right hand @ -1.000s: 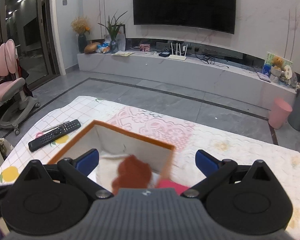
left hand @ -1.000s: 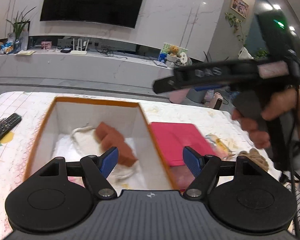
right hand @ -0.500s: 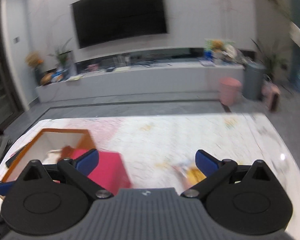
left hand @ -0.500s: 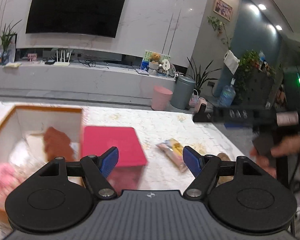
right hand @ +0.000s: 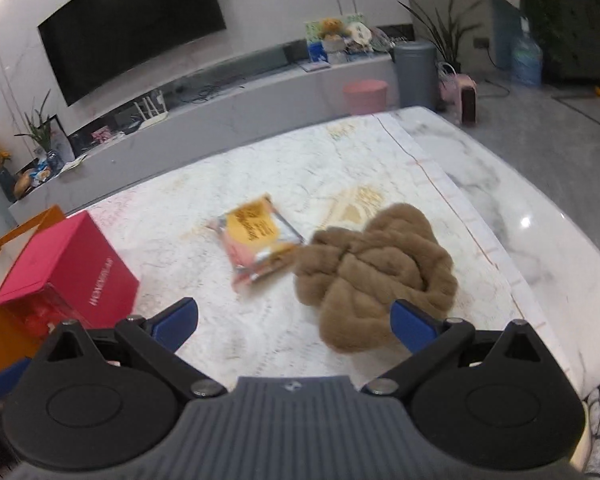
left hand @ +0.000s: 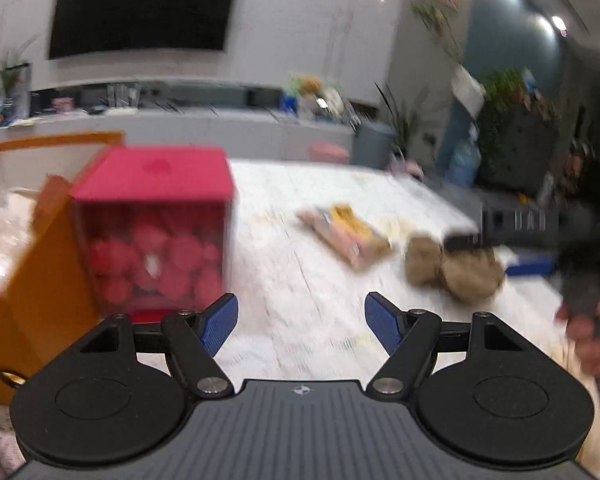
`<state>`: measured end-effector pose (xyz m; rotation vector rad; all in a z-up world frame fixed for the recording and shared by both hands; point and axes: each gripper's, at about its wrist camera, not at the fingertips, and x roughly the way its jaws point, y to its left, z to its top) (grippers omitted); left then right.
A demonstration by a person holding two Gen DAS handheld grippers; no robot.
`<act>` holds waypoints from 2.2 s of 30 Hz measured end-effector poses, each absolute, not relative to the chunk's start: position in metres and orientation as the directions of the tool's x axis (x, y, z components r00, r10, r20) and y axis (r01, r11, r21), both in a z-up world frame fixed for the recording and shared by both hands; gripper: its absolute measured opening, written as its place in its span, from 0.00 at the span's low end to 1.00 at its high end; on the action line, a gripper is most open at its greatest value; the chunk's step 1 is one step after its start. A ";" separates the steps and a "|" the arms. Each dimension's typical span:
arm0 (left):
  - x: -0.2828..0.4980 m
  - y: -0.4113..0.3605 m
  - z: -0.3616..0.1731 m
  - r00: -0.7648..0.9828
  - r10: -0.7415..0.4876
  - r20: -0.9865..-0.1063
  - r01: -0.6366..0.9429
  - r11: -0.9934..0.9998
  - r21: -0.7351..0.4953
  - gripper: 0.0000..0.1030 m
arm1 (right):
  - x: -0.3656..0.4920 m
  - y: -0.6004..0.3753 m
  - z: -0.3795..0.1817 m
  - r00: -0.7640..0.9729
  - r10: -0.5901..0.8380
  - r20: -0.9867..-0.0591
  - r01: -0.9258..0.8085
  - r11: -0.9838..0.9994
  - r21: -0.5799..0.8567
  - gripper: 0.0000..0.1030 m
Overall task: Organize soft objects
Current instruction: 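Move the right gripper to the brown knotted plush and grasp it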
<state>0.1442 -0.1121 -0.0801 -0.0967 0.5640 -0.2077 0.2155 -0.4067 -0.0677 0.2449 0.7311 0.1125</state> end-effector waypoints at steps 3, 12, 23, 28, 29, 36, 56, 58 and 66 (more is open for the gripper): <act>0.146 -0.115 -0.092 0.789 -0.234 -0.569 0.175 0.972 -0.157 0.82 | 0.215 -0.413 -0.070 0.745 0.160 -0.647 0.010 0.968 0.251 0.97; 0.141 -0.121 -0.107 0.751 -0.229 -0.619 0.185 0.973 -0.135 0.82 | 0.228 -0.416 -0.086 0.717 0.062 -0.694 0.092 0.979 0.183 0.97; 0.147 -0.121 -0.101 0.752 -0.251 -0.610 0.194 0.968 -0.159 0.82 | 0.282 -0.369 -0.094 0.712 -0.017 -0.702 -0.323 0.879 -0.349 0.98; 0.150 -0.119 -0.100 0.743 -0.255 -0.618 0.190 0.967 -0.171 0.82 | 0.309 -0.383 -0.116 0.677 -0.015 -0.736 -0.275 0.922 -0.271 0.95; 0.151 -0.119 -0.100 0.741 -0.258 -0.620 0.189 0.966 -0.175 0.82 | 0.310 -0.385 -0.119 0.689 -0.023 -0.725 -0.258 0.926 -0.275 0.83; 0.150 -0.117 -0.095 0.751 -0.260 -0.607 0.191 0.966 -0.176 0.82 | 0.317 -0.403 -0.105 0.698 0.003 -0.716 -0.155 0.977 -0.147 0.60; 0.149 -0.114 -0.096 0.756 -0.230 -0.613 0.191 0.973 -0.130 0.81 | 0.318 -0.402 -0.108 0.732 0.034 -0.680 -0.250 0.943 -0.222 0.93; 0.150 -0.113 -0.096 0.756 -0.231 -0.613 0.190 0.973 -0.133 0.81 | 0.329 -0.401 -0.114 0.715 0.036 -0.698 -0.268 0.936 -0.226 0.94; 0.155 -0.112 -0.099 0.740 -0.234 -0.631 0.185 0.972 -0.144 0.81 | 0.338 -0.393 -0.135 0.708 0.057 -0.704 -0.278 0.939 -0.203 0.63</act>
